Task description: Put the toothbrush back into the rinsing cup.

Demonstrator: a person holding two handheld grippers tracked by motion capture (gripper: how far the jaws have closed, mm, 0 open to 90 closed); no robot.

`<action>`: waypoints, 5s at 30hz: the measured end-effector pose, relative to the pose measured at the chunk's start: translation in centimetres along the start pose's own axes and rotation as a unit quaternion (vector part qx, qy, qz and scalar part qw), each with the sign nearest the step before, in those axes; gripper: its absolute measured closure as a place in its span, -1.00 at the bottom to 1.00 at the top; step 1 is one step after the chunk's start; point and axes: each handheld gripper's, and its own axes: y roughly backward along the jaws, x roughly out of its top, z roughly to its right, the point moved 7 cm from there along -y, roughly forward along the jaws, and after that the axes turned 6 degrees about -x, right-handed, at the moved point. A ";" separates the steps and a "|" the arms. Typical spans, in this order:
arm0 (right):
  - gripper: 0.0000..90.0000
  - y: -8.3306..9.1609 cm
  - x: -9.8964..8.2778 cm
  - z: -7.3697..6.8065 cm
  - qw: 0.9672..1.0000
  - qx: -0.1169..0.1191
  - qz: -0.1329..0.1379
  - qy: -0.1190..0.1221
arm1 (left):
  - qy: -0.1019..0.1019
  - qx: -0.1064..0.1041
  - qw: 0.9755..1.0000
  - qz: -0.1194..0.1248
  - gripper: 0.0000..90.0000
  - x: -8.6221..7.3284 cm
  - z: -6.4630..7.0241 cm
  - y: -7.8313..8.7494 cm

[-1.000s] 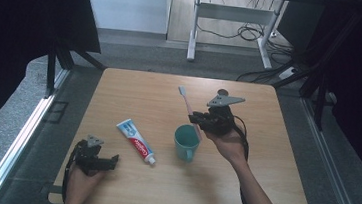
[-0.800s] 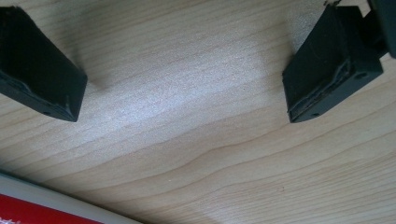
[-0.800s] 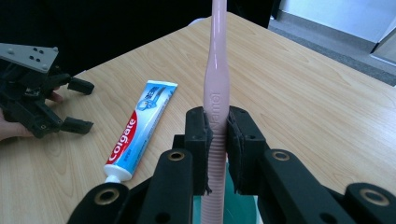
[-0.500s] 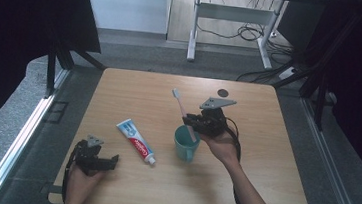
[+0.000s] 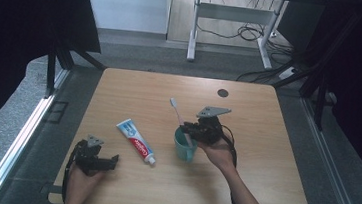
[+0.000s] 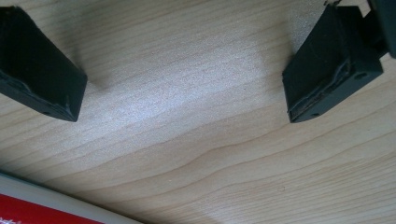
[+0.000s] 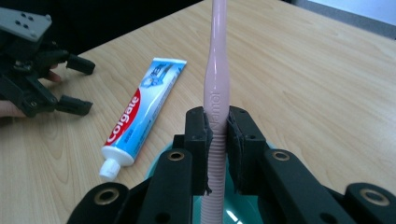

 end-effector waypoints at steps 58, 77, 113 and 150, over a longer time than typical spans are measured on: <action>0.13 -0.3 -2.9 0.0 0.996 -0.008 -0.081 0.030 | 0.001 0.000 1.000 -0.001 -1.00 0.0 0.0 0.0; -0.54 1.1 -1.6 -0.5 0.997 -0.017 -0.064 0.048 | 0.001 0.001 1.000 0.001 -1.00 0.0 0.0 0.0; -1.00 6.7 -5.1 2.3 0.994 -0.074 -0.058 0.054 | 0.003 0.002 1.000 0.001 -1.00 0.0 0.1 0.0; -1.00 10.2 -13.0 6.0 0.989 -0.136 -0.065 -0.002 | 0.006 0.004 1.000 0.001 -1.00 0.1 0.1 -0.1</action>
